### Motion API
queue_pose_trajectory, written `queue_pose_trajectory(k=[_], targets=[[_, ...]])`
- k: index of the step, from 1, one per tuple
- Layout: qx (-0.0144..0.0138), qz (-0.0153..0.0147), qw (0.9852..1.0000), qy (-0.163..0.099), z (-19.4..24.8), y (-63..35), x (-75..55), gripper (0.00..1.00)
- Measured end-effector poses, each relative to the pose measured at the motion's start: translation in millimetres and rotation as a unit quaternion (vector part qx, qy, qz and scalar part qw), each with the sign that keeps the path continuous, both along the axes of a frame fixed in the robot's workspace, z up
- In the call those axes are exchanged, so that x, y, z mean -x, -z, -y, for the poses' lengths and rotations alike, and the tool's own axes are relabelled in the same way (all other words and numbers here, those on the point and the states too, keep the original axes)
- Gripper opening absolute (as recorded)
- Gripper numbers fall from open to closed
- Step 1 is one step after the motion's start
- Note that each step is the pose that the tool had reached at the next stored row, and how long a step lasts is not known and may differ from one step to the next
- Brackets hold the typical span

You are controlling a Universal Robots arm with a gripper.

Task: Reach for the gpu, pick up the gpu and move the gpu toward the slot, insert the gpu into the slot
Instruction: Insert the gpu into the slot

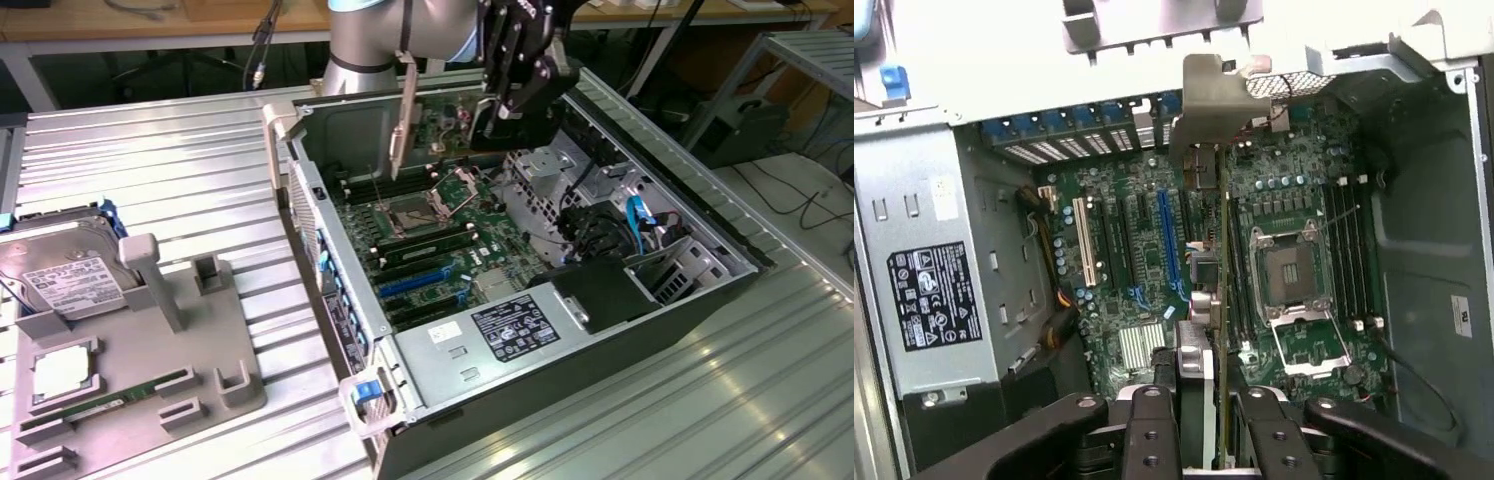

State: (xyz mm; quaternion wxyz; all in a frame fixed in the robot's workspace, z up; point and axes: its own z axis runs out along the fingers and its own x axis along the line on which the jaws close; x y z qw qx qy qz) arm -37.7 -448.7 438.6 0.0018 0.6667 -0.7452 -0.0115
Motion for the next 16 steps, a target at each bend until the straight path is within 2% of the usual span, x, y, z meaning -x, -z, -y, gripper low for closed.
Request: queue_pose_trajectory(k=[5, 9, 11, 16], targets=[[0.0, 0.0, 0.9989, -0.046, 0.0, 0.0, 0.0, 0.28], [0.0002, 0.0, 0.999, -0.045, 0.0, 0.1, -0.5, 0.28], [0.0003, -0.0001, 0.9997, -0.023, -0.1, 0.3, -0.4, 0.28], [0.0002, 0.0, 0.9997, -0.023, 0.0, 0.4, -0.4, 0.28]])
